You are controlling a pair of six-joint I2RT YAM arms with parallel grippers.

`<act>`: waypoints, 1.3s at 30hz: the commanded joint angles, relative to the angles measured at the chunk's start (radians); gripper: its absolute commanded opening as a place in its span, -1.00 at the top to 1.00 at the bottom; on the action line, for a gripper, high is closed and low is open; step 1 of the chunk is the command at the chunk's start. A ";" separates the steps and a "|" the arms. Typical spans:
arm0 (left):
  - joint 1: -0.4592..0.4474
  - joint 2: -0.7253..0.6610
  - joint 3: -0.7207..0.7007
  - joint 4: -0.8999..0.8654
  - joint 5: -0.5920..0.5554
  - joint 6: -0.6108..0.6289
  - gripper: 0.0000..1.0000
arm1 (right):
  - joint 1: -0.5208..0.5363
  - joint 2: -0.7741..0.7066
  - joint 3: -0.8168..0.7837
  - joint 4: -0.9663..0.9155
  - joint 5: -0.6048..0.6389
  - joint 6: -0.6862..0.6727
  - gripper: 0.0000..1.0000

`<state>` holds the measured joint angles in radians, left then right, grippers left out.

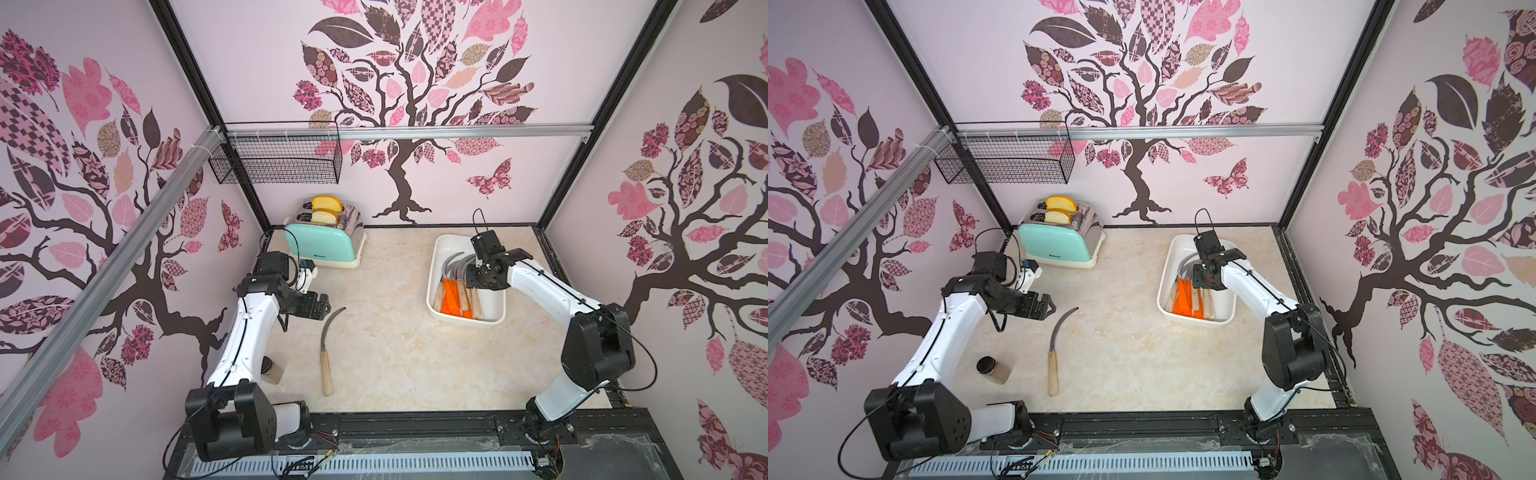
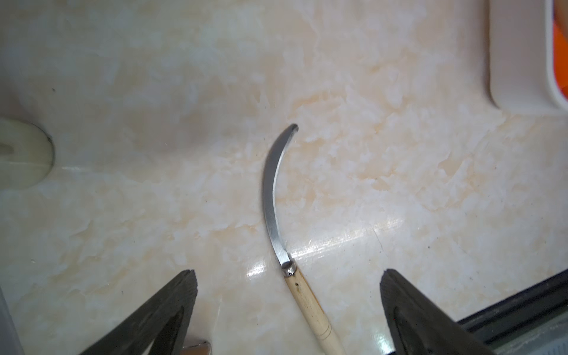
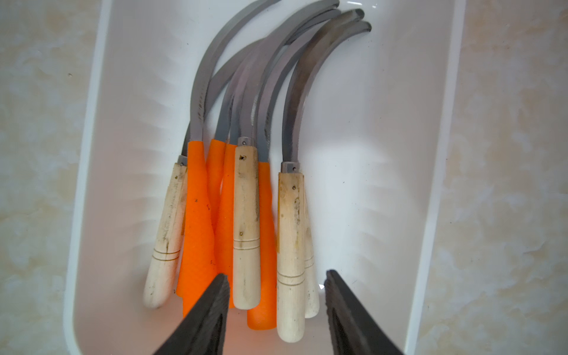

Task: Put small sickles into storage boxes
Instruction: Place the sickle in the storage box, then pick up the sickle at the center of the board.

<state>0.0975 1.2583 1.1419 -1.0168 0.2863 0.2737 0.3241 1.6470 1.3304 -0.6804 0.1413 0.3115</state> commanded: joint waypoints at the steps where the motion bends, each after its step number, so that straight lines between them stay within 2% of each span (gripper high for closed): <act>1: -0.002 -0.013 0.051 0.102 0.023 -0.083 -0.96 | 0.049 -0.037 0.049 -0.036 -0.034 0.040 -0.07; 5: -0.002 0.044 0.134 0.054 0.098 -0.108 -0.90 | 0.125 -0.065 0.054 -0.057 -0.030 0.074 -0.07; 8: -0.003 0.078 0.162 0.011 0.073 -0.113 -0.83 | 0.164 -0.092 0.032 -0.054 -0.052 0.105 -0.07; 11: -0.003 0.077 0.142 -0.019 0.027 -0.089 -0.78 | 0.204 -0.116 0.006 -0.050 -0.055 0.134 -0.07; 14: -0.003 0.031 0.071 0.004 0.015 -0.078 -0.64 | 0.242 -0.131 -0.019 -0.046 -0.058 0.158 -0.07; 21: -0.002 0.003 0.022 -0.069 0.019 -0.001 -0.84 | 0.293 -0.137 -0.067 -0.025 -0.066 0.197 -0.07; 28: -0.003 -0.034 -0.054 -0.037 0.029 0.024 -0.85 | 0.392 -0.113 -0.042 -0.036 -0.042 0.221 -0.07; 33: -0.003 -0.073 -0.110 -0.042 0.024 0.097 -0.84 | 0.417 -0.110 -0.034 -0.040 -0.044 0.230 -0.06; 39: -0.004 -0.048 -0.150 -0.047 0.029 0.128 -0.80 | 0.481 -0.090 -0.020 -0.016 -0.046 0.258 -0.05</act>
<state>0.0971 1.1969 0.9993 -1.0622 0.3038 0.3595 0.7712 1.5349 1.2625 -0.6949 0.0845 0.5472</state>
